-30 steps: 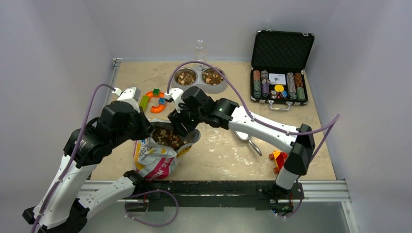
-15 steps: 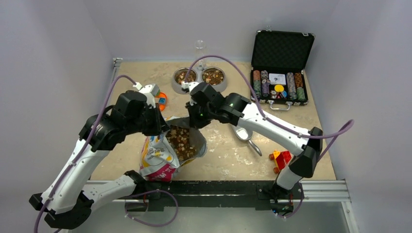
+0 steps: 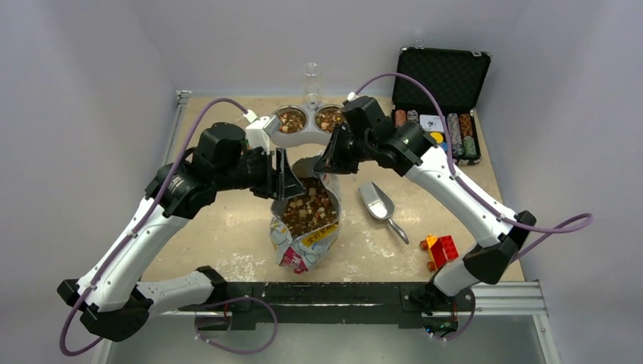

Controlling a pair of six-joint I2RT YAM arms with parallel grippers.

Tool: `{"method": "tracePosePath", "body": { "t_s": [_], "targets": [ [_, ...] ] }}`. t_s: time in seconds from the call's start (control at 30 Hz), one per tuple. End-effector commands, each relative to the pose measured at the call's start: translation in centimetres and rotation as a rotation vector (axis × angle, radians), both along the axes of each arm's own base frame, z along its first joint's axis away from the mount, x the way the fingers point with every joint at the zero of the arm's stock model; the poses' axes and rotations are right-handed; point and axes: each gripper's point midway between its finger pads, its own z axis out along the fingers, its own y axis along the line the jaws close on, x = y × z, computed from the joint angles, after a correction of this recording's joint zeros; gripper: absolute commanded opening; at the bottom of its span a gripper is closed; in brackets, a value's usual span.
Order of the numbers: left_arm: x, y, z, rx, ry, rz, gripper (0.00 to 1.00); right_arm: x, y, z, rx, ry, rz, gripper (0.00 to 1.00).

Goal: Serve the pet food

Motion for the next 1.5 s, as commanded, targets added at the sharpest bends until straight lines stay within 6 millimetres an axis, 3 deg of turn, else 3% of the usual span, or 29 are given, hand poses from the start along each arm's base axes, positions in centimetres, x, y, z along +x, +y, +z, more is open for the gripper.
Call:
{"method": "tracePosePath", "body": {
  "t_s": [0.0,0.1,0.13,0.3,0.53,0.6,0.67,0.83,0.93,1.07,1.2,1.33,1.47],
  "targets": [
    [-0.9,-1.1,1.1,-0.011,-0.094,-0.105,0.64,0.0,5.1,14.4,0.496,-0.105,0.035,0.00],
    [-0.6,-1.8,0.8,0.005,-0.143,-0.117,0.93,0.7,5.2,14.3,0.485,-0.087,0.001,0.00],
    [-0.5,-2.2,0.7,0.011,-0.150,-0.123,0.99,0.8,5.5,14.2,0.494,-0.070,-0.011,0.00],
    [0.5,-2.1,-0.5,0.117,-0.200,-0.092,0.99,1.3,7.2,13.9,0.526,0.003,-0.022,0.00],
    [2.5,-3.1,-1.9,0.137,-0.293,-0.034,0.97,1.0,6.0,13.0,0.496,0.010,-0.092,0.00],
    [2.3,-3.0,-1.9,0.143,-0.286,-0.038,0.89,0.5,5.8,12.5,0.486,0.018,-0.080,0.00],
    [1.9,-2.4,-1.9,0.150,-0.268,-0.025,0.88,0.5,5.3,12.9,0.457,-0.042,-0.057,0.00],
    [-0.6,-0.1,-0.5,0.121,-0.238,-0.017,0.98,1.6,3.5,12.8,0.348,-0.180,-0.069,0.00],
    [-2.2,1.8,0.2,0.110,-0.194,0.016,0.99,1.8,2.8,12.8,0.349,-0.202,-0.093,0.00],
    [-4.8,3.5,1.1,0.070,-0.149,0.006,0.89,2.1,2.1,13.6,0.335,-0.247,-0.104,0.00],
    [-7.2,3.1,1.9,-0.007,-0.115,-0.080,0.72,2.4,2.5,13.5,0.347,-0.223,-0.118,0.00],
    [-8.4,1.6,-0.3,-0.002,-0.012,-0.172,0.52,2.5,2.4,13.3,0.345,-0.163,-0.157,0.00],
    [-8.0,0.4,-1.6,-0.008,-0.005,-0.189,0.48,2.7,2.1,13.5,0.345,-0.113,-0.211,0.00]
  ]
}}
